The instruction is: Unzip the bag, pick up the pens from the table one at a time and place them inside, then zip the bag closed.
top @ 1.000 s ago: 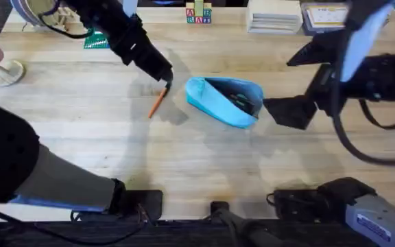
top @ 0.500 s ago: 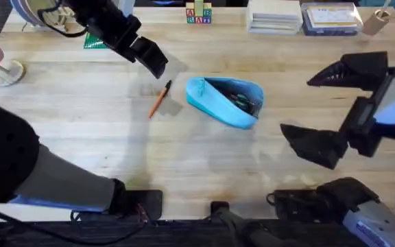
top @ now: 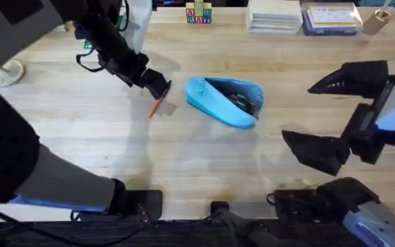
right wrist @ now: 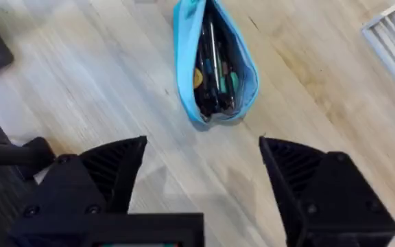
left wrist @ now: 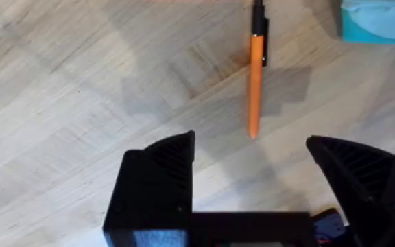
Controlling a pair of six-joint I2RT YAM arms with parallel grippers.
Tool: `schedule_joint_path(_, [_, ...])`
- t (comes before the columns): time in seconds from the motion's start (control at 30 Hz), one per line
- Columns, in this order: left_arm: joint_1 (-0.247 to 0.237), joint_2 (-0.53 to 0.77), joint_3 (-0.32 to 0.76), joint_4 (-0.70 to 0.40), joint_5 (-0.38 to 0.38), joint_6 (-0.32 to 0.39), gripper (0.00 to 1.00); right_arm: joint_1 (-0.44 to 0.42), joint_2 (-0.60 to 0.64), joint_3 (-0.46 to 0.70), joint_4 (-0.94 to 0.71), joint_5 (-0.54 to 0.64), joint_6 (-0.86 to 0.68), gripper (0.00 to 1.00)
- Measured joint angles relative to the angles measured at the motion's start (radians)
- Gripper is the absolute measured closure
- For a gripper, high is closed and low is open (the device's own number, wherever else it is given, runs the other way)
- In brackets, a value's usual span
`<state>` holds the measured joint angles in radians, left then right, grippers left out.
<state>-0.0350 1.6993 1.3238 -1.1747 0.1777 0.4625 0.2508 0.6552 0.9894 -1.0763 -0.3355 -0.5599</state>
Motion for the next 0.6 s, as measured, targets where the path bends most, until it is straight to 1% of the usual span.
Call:
schedule_joint_path(0.13, [-0.025,0.0,-0.047,0.043,-0.018,-0.017,0.006,0.0,0.0,0.0,0.0,0.0,0.0,0.004])
schedule_joint_path(0.33, [-0.067,0.0,-0.08,0.081,-0.022,-0.029,0.006,0.0,0.0,0.0,0.0,0.0,0.003,0.004])
schedule_joint_path(0.47, [-0.073,0.0,-0.08,0.094,-0.022,-0.036,0.006,0.0,0.0,0.0,-0.001,0.0,0.004,0.004])
schedule_joint_path(0.6, [-0.073,0.0,-0.08,0.109,-0.03,-0.07,0.006,0.0,0.0,0.001,-0.001,0.0,0.004,0.004])
